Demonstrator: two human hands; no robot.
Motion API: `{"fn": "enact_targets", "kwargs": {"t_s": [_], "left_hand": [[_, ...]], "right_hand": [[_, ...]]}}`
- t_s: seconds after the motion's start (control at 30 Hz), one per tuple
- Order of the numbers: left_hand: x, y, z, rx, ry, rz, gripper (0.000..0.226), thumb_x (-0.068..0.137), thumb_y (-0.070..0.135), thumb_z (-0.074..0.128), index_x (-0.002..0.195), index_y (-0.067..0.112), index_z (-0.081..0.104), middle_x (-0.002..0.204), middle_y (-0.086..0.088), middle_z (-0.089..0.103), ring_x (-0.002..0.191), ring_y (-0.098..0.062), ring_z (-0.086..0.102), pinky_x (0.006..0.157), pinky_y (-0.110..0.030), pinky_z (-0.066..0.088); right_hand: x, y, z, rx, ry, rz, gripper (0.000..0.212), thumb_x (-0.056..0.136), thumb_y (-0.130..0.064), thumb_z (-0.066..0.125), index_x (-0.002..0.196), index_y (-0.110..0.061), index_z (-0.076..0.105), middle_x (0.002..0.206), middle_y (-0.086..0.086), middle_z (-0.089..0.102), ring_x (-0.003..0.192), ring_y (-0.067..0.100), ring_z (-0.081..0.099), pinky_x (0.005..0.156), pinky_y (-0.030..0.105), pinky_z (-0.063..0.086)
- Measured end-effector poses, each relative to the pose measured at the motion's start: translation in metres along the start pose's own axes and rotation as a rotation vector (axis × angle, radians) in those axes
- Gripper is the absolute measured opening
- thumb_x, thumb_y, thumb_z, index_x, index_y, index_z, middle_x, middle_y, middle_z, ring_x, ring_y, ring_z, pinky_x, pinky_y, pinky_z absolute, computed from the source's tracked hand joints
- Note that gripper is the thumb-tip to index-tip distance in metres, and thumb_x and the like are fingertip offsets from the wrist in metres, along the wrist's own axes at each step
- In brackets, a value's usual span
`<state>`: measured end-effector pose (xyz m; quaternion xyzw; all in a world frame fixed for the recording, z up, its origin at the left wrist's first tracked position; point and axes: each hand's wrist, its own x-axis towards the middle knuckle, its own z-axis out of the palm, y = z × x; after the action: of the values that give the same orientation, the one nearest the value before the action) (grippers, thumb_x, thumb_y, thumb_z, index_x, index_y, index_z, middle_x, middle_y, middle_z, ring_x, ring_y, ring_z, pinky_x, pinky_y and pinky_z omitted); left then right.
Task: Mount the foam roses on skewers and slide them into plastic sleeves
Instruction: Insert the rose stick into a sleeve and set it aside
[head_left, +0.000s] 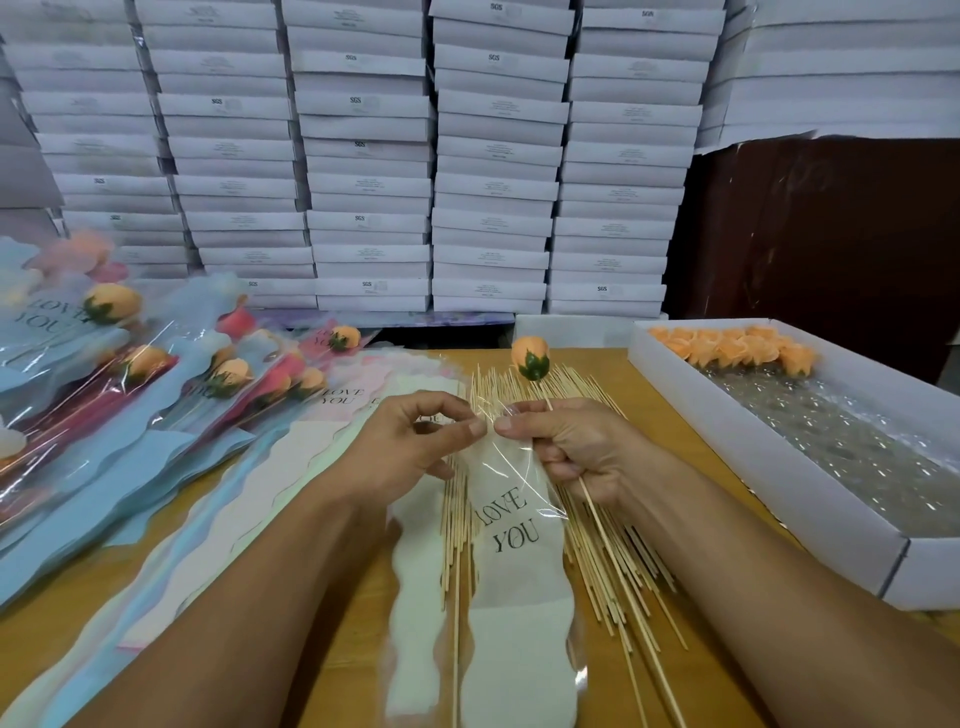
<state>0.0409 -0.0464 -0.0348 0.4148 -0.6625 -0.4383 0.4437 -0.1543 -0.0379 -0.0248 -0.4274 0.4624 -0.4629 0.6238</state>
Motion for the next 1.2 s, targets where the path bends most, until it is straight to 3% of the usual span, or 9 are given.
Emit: {"fn": "enact_targets", "kwargs": {"t_s": [0.07, 0.2, 0.3, 0.43, 0.63, 0.77, 0.87, 1.0, 1.2], "left_hand": [[0.0, -0.002, 0.001, -0.039, -0.002, -0.025, 0.011, 0.086, 0.015, 0.074, 0.086, 0.004, 0.073, 0.101, -0.009, 0.072, 0.078, -0.014, 0.066, 0.058, -0.028, 0.054], [0.003, -0.005, -0.002, 0.054, 0.016, 0.01, 0.019, 0.094, 0.007, 0.064, 0.08, -0.003, 0.073, 0.119, -0.004, 0.065, 0.085, -0.006, 0.064, 0.063, -0.025, 0.052], [0.003, -0.004, -0.001, 0.215, -0.014, 0.072, 0.024, 0.095, 0.008, 0.061, 0.079, 0.008, 0.079, 0.122, 0.011, 0.055, 0.099, 0.005, 0.057, 0.078, -0.02, 0.044], [0.0, 0.0, 0.0, 0.266, 0.016, 0.16, 0.023, 0.092, 0.001, 0.062, 0.077, 0.004, 0.079, 0.101, -0.002, 0.057, 0.091, -0.005, 0.057, 0.082, -0.017, 0.042], [-0.005, 0.006, 0.001, 0.132, -0.114, 0.091, 0.035, 0.094, -0.002, 0.043, 0.062, -0.001, 0.057, 0.066, -0.025, 0.064, 0.061, -0.014, 0.054, 0.067, -0.023, 0.043], [-0.009, 0.004, 0.007, 0.065, -0.236, 0.049, 0.026, 0.081, 0.014, 0.039, 0.056, 0.004, 0.041, 0.065, -0.024, 0.068, 0.067, -0.028, 0.052, 0.072, -0.028, 0.044], [-0.007, 0.002, 0.007, -0.012, -0.337, 0.015, 0.03, 0.073, 0.017, 0.044, 0.062, -0.011, 0.048, 0.075, -0.028, 0.071, 0.071, -0.031, 0.055, 0.071, -0.035, 0.043], [-0.007, 0.005, 0.005, -0.137, -0.514, 0.019, 0.019, 0.071, 0.014, 0.045, 0.053, 0.011, 0.047, 0.079, -0.028, 0.071, 0.072, -0.03, 0.055, 0.068, -0.032, 0.043], [-0.009, 0.003, 0.004, -0.193, -0.704, -0.016, 0.018, 0.072, 0.019, 0.052, 0.057, 0.008, 0.05, 0.086, -0.029, 0.072, 0.081, -0.032, 0.053, 0.075, -0.034, 0.043]], "right_hand": [[-0.002, -0.001, 0.0, 0.013, -0.027, 0.004, 0.021, 0.079, 0.001, 0.077, 0.092, -0.005, 0.062, 0.058, 0.003, 0.056, 0.032, 0.003, 0.032, 0.026, 0.015, 0.02], [-0.002, -0.003, -0.001, -0.015, -0.051, 0.035, 0.043, 0.065, -0.032, 0.085, 0.094, -0.004, 0.069, 0.06, 0.0, 0.059, 0.035, 0.002, 0.033, 0.026, 0.014, 0.021], [0.003, -0.003, -0.003, -0.022, 0.023, 0.074, 0.046, 0.089, -0.048, 0.07, 0.101, -0.004, 0.066, 0.058, -0.001, 0.052, 0.037, 0.003, 0.032, 0.025, 0.016, 0.021], [0.007, -0.004, -0.007, 0.085, 0.006, 0.13, 0.036, 0.104, -0.027, 0.039, 0.091, -0.002, 0.062, 0.049, 0.001, 0.05, 0.032, 0.006, 0.032, 0.025, 0.016, 0.019], [0.011, -0.003, -0.012, 0.09, 0.083, 0.094, 0.035, 0.1, -0.015, 0.035, 0.089, 0.0, 0.065, 0.065, 0.012, 0.066, 0.037, 0.009, 0.039, 0.027, 0.017, 0.024], [0.017, -0.008, -0.017, -0.002, 0.161, 0.079, 0.038, 0.101, -0.022, 0.036, 0.089, -0.005, 0.068, 0.059, 0.006, 0.062, 0.038, 0.011, 0.042, 0.031, 0.018, 0.025], [0.03, -0.024, -0.018, -0.103, 0.205, 0.048, 0.035, 0.102, -0.026, 0.036, 0.093, -0.01, 0.067, 0.055, 0.003, 0.06, 0.037, 0.01, 0.038, 0.032, 0.017, 0.021], [0.051, -0.052, -0.015, -0.207, 0.284, -0.01, 0.029, 0.101, -0.019, 0.034, 0.101, -0.01, 0.062, 0.057, 0.007, 0.065, 0.039, 0.011, 0.038, 0.035, 0.018, 0.017], [0.074, -0.089, -0.015, -0.154, 0.437, -0.067, 0.029, 0.097, -0.008, 0.029, 0.094, -0.01, 0.057, 0.06, 0.008, 0.058, 0.036, 0.013, 0.039, 0.034, 0.016, 0.021]]}}
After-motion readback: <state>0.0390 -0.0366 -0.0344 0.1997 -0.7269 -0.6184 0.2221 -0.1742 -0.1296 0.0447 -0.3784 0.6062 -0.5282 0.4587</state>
